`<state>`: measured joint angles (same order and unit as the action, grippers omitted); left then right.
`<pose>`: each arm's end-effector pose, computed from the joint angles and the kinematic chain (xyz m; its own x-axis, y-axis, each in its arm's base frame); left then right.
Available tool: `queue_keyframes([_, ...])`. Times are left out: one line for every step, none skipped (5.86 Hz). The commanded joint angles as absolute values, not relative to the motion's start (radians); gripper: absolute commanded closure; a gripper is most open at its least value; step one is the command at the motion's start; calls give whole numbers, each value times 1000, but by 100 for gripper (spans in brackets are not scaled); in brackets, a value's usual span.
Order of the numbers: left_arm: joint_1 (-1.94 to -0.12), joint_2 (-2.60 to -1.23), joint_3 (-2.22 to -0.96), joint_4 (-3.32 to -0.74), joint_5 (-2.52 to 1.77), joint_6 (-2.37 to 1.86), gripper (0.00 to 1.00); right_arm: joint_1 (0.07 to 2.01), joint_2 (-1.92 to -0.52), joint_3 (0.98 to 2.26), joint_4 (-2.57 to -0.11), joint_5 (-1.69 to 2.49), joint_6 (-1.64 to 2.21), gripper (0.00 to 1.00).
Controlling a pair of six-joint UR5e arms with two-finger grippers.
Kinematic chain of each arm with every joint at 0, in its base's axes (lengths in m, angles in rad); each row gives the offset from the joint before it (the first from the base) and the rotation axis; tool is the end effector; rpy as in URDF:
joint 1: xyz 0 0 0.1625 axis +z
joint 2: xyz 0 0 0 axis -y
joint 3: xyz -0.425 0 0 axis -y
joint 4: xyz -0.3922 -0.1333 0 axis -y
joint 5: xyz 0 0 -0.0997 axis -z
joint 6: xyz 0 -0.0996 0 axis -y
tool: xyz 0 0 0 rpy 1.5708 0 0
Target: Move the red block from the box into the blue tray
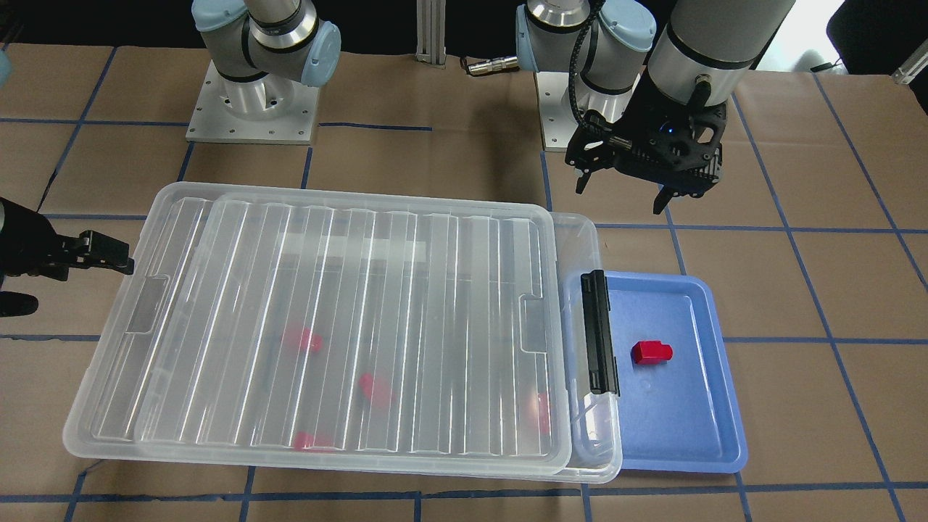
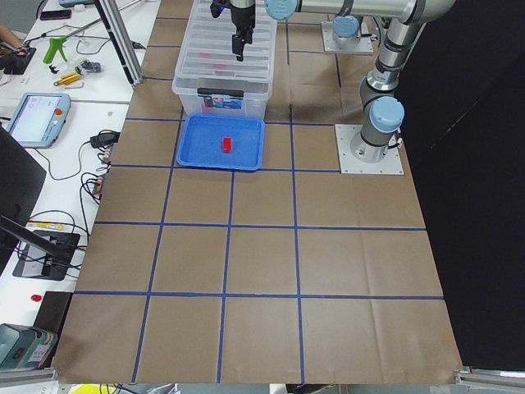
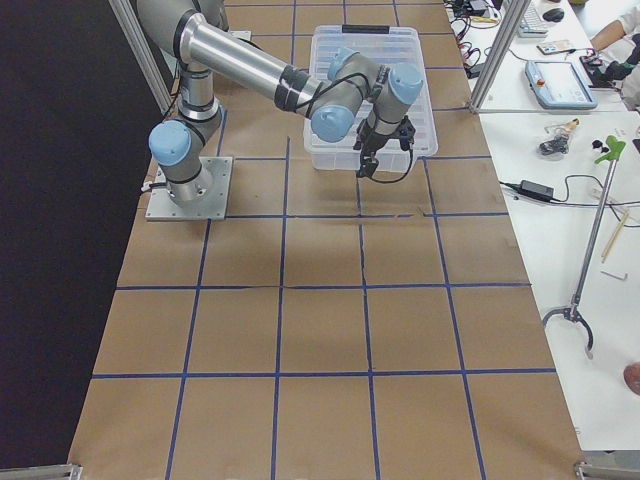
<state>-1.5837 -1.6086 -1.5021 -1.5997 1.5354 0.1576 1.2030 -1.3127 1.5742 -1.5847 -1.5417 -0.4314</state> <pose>-0.1434 -0.5062 0.5000 -0.9849 0.1697 0.0346 0.1696 0.9855 -0.0075 -0.0741 -0.5712 0.3511 -0.9907 -0.0458 -0.1281 -0.0723 0.9748 0.2108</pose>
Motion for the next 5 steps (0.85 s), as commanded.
queue_keyframes([-1585,-1565,-1493,-1678,1539,2,1,1206,-1327,1577,-1586,-1536,-431,0])
queue_keyframes([-1582,-1553,-1493,-1680,1539,-14,1,1233,-1350,1563,-1586,-1537,-422,0])
queue_keyframes([-1582,-1551,-1494,-1677,1554,-14,1,1299,-1405,1554,-1591,-1551,-338,0])
queue_keyframes([-1582,-1552,-1500,-1675,1552,-12,1,1345,-1431,1552,-1588,-1551,-239,0])
queue_keyframes([-1582,-1552,-1502,-1674,1549,-9,1,1401,-1474,1552,-1574,-1555,-139,0])
